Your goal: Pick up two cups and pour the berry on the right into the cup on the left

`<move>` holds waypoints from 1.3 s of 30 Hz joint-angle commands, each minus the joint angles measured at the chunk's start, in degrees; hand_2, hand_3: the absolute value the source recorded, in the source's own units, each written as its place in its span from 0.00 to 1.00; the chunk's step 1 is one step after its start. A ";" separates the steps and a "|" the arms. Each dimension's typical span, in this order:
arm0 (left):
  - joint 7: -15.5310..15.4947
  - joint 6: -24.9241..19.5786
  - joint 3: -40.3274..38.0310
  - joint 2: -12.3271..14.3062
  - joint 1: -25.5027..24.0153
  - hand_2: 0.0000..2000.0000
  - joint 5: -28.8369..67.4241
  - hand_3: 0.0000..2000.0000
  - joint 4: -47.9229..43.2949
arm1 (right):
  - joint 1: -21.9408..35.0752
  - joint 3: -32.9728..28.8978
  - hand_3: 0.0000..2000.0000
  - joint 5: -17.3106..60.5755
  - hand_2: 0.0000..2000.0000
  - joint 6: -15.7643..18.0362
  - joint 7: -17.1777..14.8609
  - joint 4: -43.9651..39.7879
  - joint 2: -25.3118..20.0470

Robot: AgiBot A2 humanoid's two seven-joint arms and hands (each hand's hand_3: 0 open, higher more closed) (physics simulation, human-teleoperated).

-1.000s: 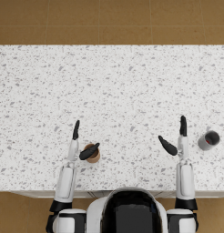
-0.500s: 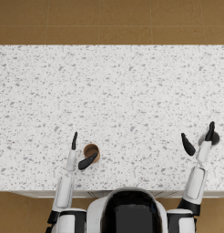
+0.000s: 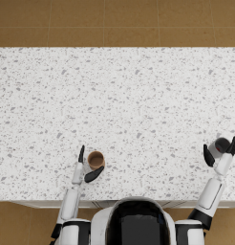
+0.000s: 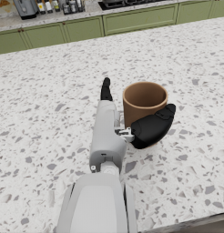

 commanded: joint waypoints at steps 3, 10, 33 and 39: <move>-0.05 -0.35 1.51 1.00 1.79 0.00 -0.01 0.00 4.08 | 1.56 -0.09 0.00 0.02 0.00 0.00 0.00 -11.61 0.77; -0.01 -0.07 2.36 2.10 2.49 0.00 -0.01 0.00 5.16 | 5.83 -1.18 0.00 0.06 0.00 -0.47 0.03 -19.79 2.15; -0.28 -1.34 1.77 4.83 3.77 1.00 -0.01 0.64 4.03 | 9.97 3.28 0.64 0.04 1.00 2.60 0.33 -21.78 2.08; -0.25 -1.49 3.19 6.77 6.99 1.00 -0.01 0.64 -1.74 | 5.93 7.40 0.64 0.05 1.00 3.38 0.09 -4.77 -0.02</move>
